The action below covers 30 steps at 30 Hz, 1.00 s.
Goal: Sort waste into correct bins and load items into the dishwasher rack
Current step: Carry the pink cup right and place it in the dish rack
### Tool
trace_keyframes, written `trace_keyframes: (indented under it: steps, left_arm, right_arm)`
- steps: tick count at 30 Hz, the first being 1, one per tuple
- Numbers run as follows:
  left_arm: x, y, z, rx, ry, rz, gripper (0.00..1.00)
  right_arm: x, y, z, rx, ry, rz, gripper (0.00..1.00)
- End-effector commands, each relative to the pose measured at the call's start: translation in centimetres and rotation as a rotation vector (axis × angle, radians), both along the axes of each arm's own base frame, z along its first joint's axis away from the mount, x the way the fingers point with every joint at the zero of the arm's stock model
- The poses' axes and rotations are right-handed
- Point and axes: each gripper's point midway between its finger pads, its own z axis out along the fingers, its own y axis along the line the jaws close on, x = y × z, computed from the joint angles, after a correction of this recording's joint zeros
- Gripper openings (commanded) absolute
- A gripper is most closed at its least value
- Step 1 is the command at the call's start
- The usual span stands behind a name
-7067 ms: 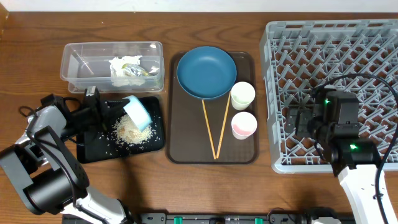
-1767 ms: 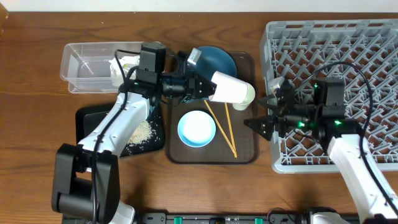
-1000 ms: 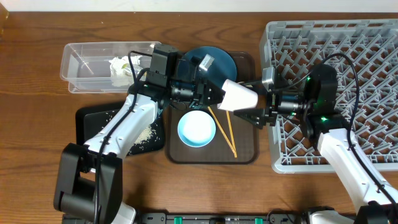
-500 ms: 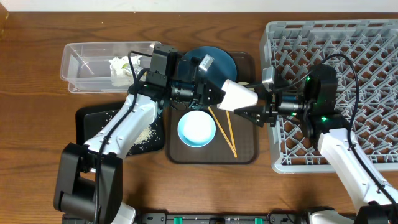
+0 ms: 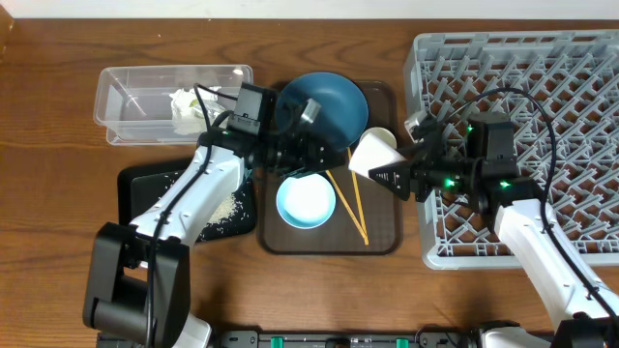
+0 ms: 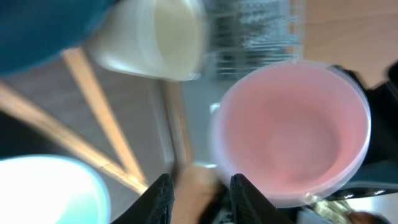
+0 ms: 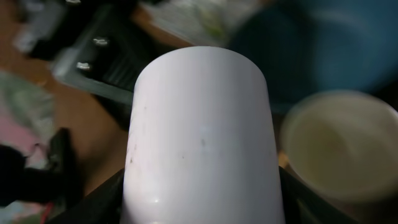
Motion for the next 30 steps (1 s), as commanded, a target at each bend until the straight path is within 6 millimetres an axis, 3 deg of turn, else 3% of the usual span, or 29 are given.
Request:
trace_keyframes:
  steps: [1,4,8,11,14,19,23,30]
  left_arm:
    - [1.6,3.3,-1.2,0.175,-0.11,0.06,0.34]
    - [1.4,6.0,-1.4,0.279,-0.116,0.103,0.34]
    - [0.9,9.1,-0.2,0.383,-0.143,0.169,0.35]
    - [0.7,10.7,1.4,0.433,-0.194,0.221,0.35]
    - [1.0,11.8,2.7,0.482,-0.254,0.265,0.35]
    - [1.3,13.4,3.8,0.556,-0.312,0.325,0.36]
    - [1.2,13.5,3.8,0.56,-0.311,0.326,0.36]
    - [1.1,13.5,3.7,0.562,-0.305,0.324,0.36]
  right_arm:
    - [1.9,-3.0,0.7,-0.094,-0.005,-0.17,0.36]
    - [2.7,-5.7,2.3,-0.157,-0.02,-0.281,0.36]
    - [3.4,-10.3,5.1,-0.249,-0.026,-0.452,0.34]
    - [3.8,-14.6,6.9,-0.333,0.001,-0.61,0.22]
    - [3.8,-18.7,7.6,-0.403,0.032,-0.768,0.17]
    - [2.6,-24.7,7.6,-0.477,0.105,-0.982,0.01]
    - [0.3,-30.5,6.5,-0.541,0.211,-1.2,0.01]
    - [-3.0,-37.1,5.4,-0.487,0.424,-1.417,0.01]
